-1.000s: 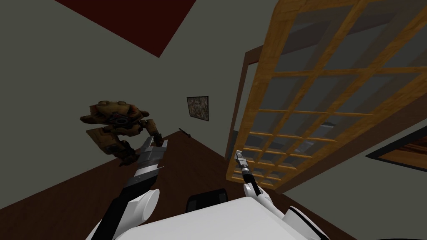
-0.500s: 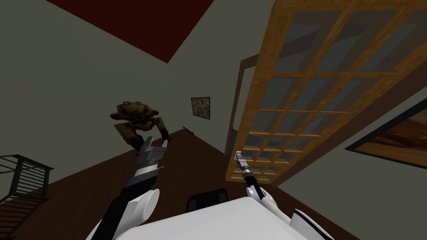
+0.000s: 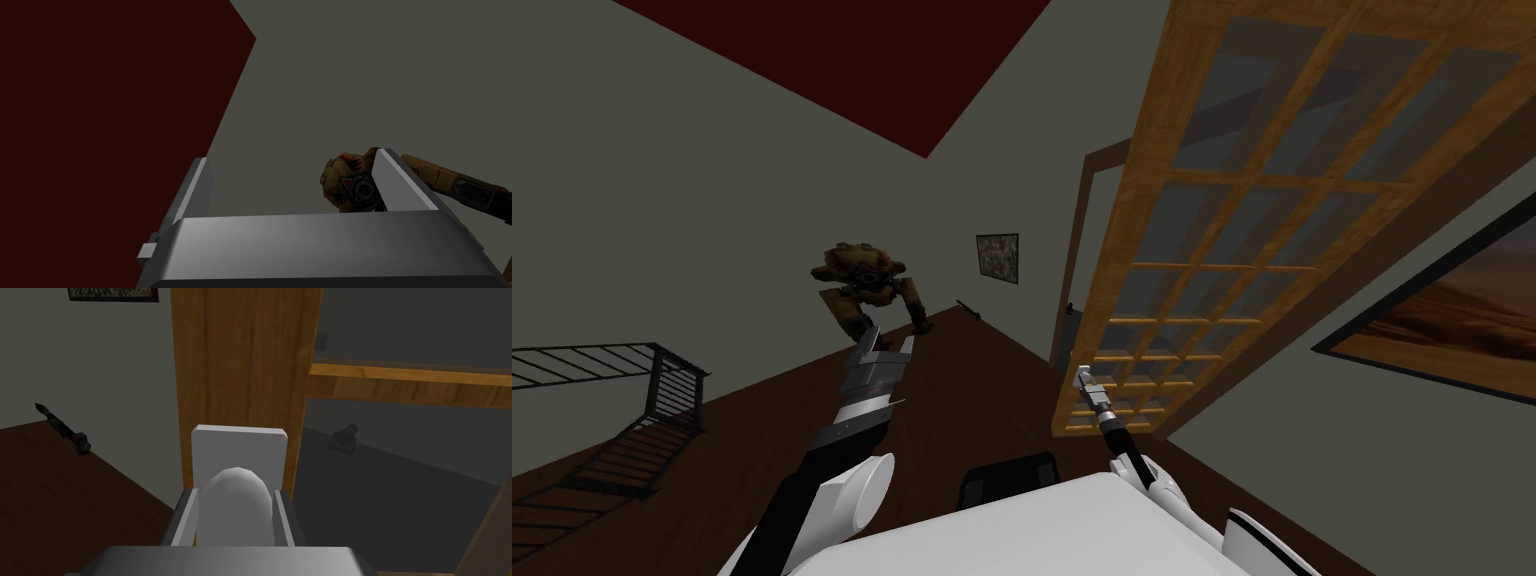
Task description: Pull the door open
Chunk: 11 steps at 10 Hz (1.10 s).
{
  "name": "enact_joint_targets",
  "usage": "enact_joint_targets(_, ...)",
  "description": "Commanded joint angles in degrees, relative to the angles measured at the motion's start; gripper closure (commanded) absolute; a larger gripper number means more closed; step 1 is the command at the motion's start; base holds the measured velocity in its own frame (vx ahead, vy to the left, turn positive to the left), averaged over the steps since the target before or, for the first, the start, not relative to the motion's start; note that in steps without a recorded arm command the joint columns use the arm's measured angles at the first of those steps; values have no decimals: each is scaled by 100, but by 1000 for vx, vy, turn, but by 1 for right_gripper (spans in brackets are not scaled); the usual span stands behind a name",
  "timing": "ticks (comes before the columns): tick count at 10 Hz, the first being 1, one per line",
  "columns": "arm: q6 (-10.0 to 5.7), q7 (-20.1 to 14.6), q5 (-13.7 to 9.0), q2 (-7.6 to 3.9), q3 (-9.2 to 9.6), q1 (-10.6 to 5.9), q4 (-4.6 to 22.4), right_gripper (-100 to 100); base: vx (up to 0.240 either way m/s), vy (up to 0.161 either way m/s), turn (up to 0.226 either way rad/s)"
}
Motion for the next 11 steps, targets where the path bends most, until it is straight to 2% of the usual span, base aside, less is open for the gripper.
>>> enact_joint_targets(1, -169, -161, 74, -94, 144, 49, 43, 100, -204, -45, 58)
enact_joint_targets(4, -364, -380, 183, -252, 364, 143, 27, 100, -200, -51, 76)
enact_joint_targets(5, -279, -318, 163, -221, 326, 137, -5, 100, -87, -12, 12)
enact_joint_targets(6, -417, -410, 208, -277, 411, 204, 36, 100, -127, -38, 116)
enact_joint_targets(8, -548, -485, 244, -337, 477, 260, 61, 100, -178, -55, 111)
enact_joint_targets(11, -846, -655, 325, -473, 629, 387, 118, 100, -193, -82, 131)
